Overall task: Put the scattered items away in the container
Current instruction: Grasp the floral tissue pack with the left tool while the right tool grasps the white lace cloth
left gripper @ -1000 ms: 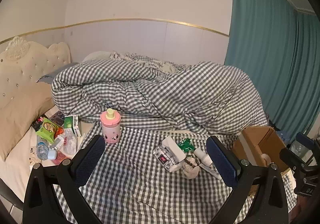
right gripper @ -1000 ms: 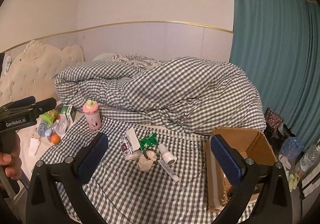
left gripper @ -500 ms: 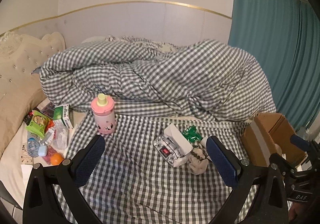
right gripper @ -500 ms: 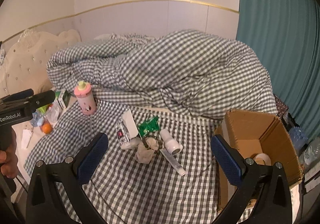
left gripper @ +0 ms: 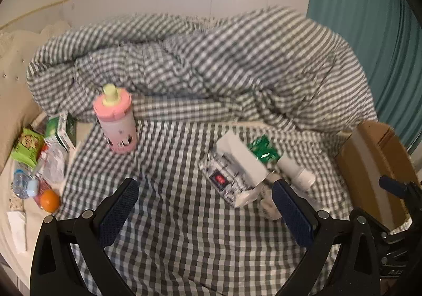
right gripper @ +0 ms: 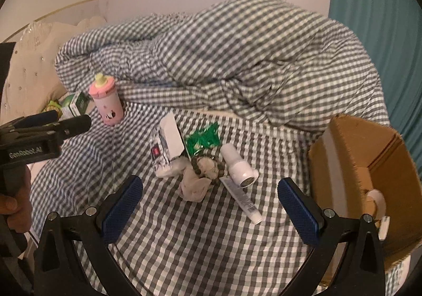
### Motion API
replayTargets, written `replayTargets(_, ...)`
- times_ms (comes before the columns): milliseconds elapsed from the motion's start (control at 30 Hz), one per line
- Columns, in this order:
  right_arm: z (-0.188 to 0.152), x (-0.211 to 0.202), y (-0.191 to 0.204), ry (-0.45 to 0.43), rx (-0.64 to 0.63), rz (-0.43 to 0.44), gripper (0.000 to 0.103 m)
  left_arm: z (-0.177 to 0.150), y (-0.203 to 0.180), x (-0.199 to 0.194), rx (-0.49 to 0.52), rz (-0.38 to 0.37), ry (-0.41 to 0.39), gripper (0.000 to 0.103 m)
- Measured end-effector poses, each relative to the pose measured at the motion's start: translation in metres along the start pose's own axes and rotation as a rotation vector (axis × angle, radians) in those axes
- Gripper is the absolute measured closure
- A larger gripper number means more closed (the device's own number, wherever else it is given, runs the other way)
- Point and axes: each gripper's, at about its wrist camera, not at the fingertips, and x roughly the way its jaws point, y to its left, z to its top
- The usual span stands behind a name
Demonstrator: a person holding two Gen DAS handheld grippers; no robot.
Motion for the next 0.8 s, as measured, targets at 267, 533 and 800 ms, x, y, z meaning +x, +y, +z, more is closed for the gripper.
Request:
replayTargets(267, -0.009, 0.046, 0.0, 0.072, -0.004, 0.029, 0.001, -0.01, -0.004, 0.056, 0.017, -0.004, 0.081, 0.0)
replayTargets(533, -0.021, 0.09, -0.002, 0.149, 0.002, 0.074, 0.01, -0.013, -0.019, 0.098, 0.053, -0.017, 0.122, 0.0)
replayTargets(800, -0.035, 0.128, -0.01, 0.219, 0.026, 0.116, 0.025, -0.017, -0.029, 0.135, 0.066, -0.036, 0.166, 0.0)
